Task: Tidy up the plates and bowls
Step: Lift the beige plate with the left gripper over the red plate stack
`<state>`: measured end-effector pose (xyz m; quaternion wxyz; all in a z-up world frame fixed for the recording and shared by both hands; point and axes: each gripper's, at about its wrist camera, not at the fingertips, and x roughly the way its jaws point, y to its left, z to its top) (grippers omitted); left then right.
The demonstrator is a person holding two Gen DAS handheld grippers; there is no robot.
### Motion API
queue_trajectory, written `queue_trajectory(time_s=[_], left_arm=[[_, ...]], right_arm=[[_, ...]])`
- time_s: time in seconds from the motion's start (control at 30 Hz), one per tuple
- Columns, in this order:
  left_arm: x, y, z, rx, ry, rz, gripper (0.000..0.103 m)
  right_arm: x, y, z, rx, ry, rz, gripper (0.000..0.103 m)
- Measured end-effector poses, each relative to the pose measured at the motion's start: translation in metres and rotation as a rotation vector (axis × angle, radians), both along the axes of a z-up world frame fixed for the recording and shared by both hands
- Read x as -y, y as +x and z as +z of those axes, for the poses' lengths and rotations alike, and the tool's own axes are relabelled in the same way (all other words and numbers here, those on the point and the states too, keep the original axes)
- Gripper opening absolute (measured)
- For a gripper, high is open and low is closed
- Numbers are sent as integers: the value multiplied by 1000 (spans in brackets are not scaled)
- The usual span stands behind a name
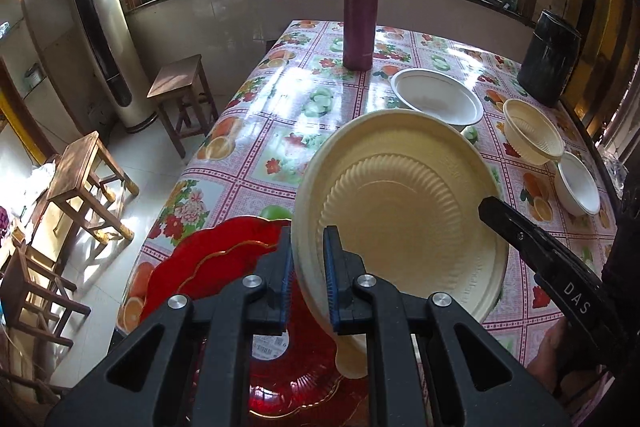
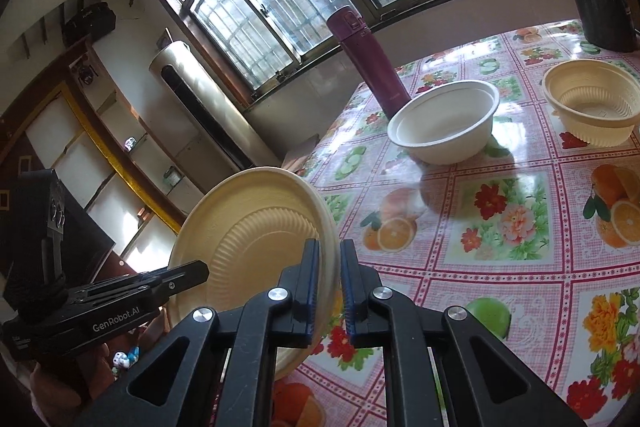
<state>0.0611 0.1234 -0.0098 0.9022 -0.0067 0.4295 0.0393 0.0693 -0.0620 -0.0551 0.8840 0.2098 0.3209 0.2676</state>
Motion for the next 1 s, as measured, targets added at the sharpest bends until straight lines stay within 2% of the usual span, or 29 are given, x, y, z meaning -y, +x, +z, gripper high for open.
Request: queue_trajectory(time_s=[0.1,0.2,0.4,0.5,0.73,0.87,0.93,1.0], left_arm=[[-21,-18,-3,8,-12,37,12],[-38,-31,-15,-8,-7,68,12],[-68,-40,-53,-90,-38,135,12],[-76,-41,-67,-123,-47,154,13],[-84,-42,-80,-148,-58,168,13],[-86,-44,-80,-146,-55,174,14],[-88,-45,-81,-149,-46,188,17],[-90,-49,-80,-136,-28,203,25]], right_arm=[[-24,-11,4,7,-15,43,10],[-53,-22,3,29,-88,81,10],[-99,-31,-21,-16,-204,154,10],[-112,-36,-29,-14,-245,173,10],[-129,-40,-35,14,-322,192,11],[-139,-49,-33,76,-386,191,14],[-140,-51,-33,74,-378,204,15],[-137,-51,-33,70,-376,199,26]])
